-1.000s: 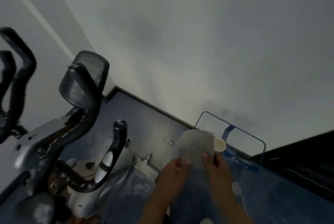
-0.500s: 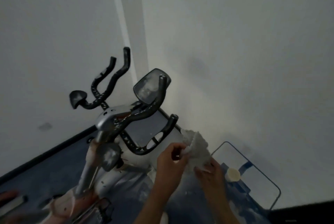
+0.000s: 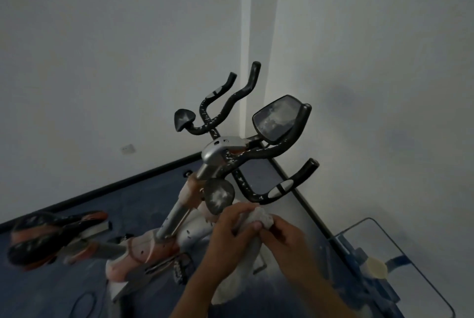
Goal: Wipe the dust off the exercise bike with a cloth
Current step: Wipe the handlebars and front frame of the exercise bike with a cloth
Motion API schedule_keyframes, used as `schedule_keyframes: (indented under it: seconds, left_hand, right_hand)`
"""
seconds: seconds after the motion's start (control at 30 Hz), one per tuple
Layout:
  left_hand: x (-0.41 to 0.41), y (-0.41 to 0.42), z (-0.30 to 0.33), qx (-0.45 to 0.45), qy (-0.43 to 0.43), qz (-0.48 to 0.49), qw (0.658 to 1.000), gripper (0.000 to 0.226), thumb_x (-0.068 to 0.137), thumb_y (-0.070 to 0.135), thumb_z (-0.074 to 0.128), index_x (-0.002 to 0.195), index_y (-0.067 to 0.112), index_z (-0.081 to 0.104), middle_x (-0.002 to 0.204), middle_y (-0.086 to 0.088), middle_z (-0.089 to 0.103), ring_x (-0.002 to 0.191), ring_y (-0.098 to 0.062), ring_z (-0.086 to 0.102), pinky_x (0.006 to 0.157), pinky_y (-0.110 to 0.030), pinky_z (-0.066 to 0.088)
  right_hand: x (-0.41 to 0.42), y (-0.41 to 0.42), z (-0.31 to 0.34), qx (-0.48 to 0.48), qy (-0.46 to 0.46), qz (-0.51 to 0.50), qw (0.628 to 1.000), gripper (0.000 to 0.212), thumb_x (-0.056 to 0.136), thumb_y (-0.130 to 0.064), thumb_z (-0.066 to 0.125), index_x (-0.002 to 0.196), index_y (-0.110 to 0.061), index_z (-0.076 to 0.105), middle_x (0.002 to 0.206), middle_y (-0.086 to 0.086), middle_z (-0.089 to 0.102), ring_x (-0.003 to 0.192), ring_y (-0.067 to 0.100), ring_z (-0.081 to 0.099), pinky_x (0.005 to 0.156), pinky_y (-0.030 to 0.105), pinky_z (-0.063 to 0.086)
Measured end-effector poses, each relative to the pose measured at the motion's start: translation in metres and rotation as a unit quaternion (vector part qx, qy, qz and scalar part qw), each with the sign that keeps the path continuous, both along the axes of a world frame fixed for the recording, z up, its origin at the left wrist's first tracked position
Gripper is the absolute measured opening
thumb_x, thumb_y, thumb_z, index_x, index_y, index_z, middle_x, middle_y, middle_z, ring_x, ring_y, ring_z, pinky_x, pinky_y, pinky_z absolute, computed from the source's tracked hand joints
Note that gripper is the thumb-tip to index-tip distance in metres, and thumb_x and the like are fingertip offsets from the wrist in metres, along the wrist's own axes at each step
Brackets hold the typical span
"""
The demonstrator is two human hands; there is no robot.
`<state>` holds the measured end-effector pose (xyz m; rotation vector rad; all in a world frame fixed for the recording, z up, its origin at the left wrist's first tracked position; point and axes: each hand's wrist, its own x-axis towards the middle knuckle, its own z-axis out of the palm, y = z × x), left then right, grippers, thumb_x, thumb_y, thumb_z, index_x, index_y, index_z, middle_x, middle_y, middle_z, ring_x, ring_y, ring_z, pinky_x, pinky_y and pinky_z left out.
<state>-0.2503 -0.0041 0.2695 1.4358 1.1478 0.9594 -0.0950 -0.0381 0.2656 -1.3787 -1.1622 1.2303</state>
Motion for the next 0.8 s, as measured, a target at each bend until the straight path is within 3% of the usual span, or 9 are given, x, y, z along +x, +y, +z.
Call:
schedule_keyframes:
  seconds: [0.13,0.23,0.3,0.37,0.43,0.57,0.73,0.8]
  left_hand:
    - [-0.03,0.02,-0.004,-0.007,0.008,0.04,0.999,0.02,0.094,0.022,0.071,0.108,0.036,0.07,0.103,0.022,0.073,0.1,0.004,0.067,0.084,-0.015,0.053]
    - [-0.054,0.042,-0.016,-0.012,0.023,0.074,0.997,0.02,0.093,0.03,0.072,0.11,0.04,0.067,0.104,0.017,0.072,0.099,0.003,0.066,0.085,-0.019,0.054]
    - [-0.07,0.056,-0.025,-0.031,0.017,0.082,0.996,0.027,0.091,0.032,0.074,0.114,0.042,0.063,0.11,0.015,0.069,0.102,0.001,0.065,0.085,-0.023,0.055]
    - [-0.088,0.068,-0.035,-0.039,0.024,0.088,0.995,0.026,0.09,0.034,0.074,0.111,0.043,0.062,0.108,0.015,0.069,0.101,0.002,0.065,0.085,-0.023,0.053]
    - [-0.106,0.076,-0.046,-0.043,0.032,0.088,0.995,0.019,0.091,0.033,0.074,0.105,0.042,0.065,0.101,0.014,0.072,0.096,0.002,0.066,0.087,-0.028,0.055]
    - [-0.129,0.084,-0.068,-0.045,0.07,0.074,0.994,0.015,0.09,0.031,0.074,0.094,0.044,0.066,0.096,0.014,0.071,0.091,0.002,0.065,0.088,-0.031,0.055]
    - [-0.119,0.091,-0.071,0.002,0.112,0.037,0.993,0.013,0.091,0.033,0.074,0.095,0.041,0.065,0.1,0.014,0.067,0.095,0.012,0.058,0.079,-0.004,0.044]
    - [-0.107,0.093,-0.071,0.012,0.105,0.007,0.994,0.01,0.091,0.033,0.074,0.099,0.036,0.069,0.099,0.014,0.064,0.097,0.011,0.058,0.079,-0.003,0.043]
  right_hand:
    - [-0.019,0.024,-0.002,0.024,-0.047,0.019,0.998,0.027,0.098,-0.007,0.064,0.118,-0.024,0.069,0.109,-0.013,0.075,0.104,0.007,0.071,0.086,0.019,0.055]
    - [-0.02,0.046,-0.015,0.066,-0.142,-0.053,0.986,0.027,0.096,-0.013,0.068,0.113,-0.034,0.066,0.102,-0.016,0.073,0.101,0.001,0.068,0.087,0.018,0.055]
    - [-0.008,0.063,-0.029,0.121,-0.285,-0.102,0.945,0.026,0.093,-0.013,0.072,0.114,-0.028,0.067,0.107,-0.016,0.068,0.102,0.0,0.063,0.09,0.017,0.052]
    - [0.008,0.079,-0.046,0.173,-0.454,-0.085,0.87,0.033,0.087,-0.014,0.077,0.12,-0.017,0.068,0.116,-0.003,0.065,0.106,0.013,0.062,0.095,0.031,0.05]
    - [0.023,0.088,-0.06,0.17,-0.558,-0.059,0.81,0.044,0.081,-0.015,0.083,0.122,-0.01,0.069,0.123,0.008,0.065,0.113,0.028,0.062,0.1,0.043,0.048]
    - [0.032,0.091,-0.075,0.138,-0.611,-0.058,0.777,0.049,0.077,-0.011,0.087,0.122,-0.002,0.069,0.128,0.017,0.065,0.126,0.038,0.059,0.109,0.055,0.045]
    - [0.03,0.09,-0.082,0.163,-0.606,-0.075,0.775,0.052,0.075,-0.008,0.086,0.122,0.003,0.068,0.128,0.02,0.066,0.128,0.035,0.057,0.112,0.053,0.042]
    - [0.029,0.09,-0.081,0.162,-0.595,-0.079,0.783,0.054,0.076,-0.009,0.086,0.124,0.003,0.066,0.129,0.018,0.065,0.13,0.032,0.055,0.114,0.05,0.04]
